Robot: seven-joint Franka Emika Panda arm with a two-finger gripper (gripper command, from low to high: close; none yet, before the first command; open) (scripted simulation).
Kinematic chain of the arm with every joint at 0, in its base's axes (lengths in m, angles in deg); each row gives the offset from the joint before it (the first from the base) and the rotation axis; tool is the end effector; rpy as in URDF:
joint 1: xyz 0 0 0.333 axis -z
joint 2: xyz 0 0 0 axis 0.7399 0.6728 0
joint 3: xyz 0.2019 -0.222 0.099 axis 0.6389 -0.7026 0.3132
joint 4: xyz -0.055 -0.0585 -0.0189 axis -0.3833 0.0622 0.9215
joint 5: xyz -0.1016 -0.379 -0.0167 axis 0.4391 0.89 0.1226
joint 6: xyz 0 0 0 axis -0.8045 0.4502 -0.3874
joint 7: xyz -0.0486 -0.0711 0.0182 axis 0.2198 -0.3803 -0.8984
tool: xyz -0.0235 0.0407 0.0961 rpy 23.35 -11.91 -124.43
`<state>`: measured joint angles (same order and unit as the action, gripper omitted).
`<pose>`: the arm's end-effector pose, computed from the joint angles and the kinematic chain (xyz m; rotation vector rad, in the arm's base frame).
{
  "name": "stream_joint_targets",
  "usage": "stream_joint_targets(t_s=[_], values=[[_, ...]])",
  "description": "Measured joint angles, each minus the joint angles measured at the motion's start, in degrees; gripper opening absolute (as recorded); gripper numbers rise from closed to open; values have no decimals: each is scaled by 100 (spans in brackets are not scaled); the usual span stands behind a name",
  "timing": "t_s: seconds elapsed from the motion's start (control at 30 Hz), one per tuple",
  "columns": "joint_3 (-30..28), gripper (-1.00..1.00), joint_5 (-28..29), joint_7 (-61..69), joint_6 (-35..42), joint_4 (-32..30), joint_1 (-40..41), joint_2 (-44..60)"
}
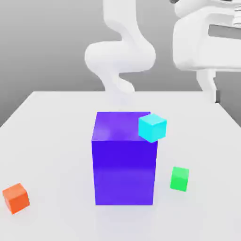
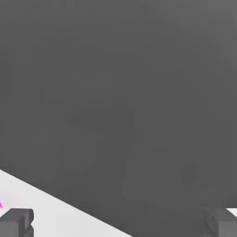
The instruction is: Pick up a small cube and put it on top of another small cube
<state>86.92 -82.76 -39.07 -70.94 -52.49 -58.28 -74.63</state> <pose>0.5151 0.2036 0.4468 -2.9966 0.3517 -0.4927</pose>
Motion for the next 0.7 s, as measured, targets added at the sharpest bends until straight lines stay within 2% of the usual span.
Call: stream_joint_targets(t_s=[0.2, 0.47, 0.6, 0.63, 0.7], values=[[104, 0, 167, 69, -142, 112, -363, 723], [364, 0, 620, 314, -562, 489, -1002, 2923], [164, 0, 883, 181, -1084, 685, -1237, 3763], [123, -100, 925, 153, -1176, 717, -1271, 3890], [123, -100, 925, 154, -1175, 717, -1271, 3890]])
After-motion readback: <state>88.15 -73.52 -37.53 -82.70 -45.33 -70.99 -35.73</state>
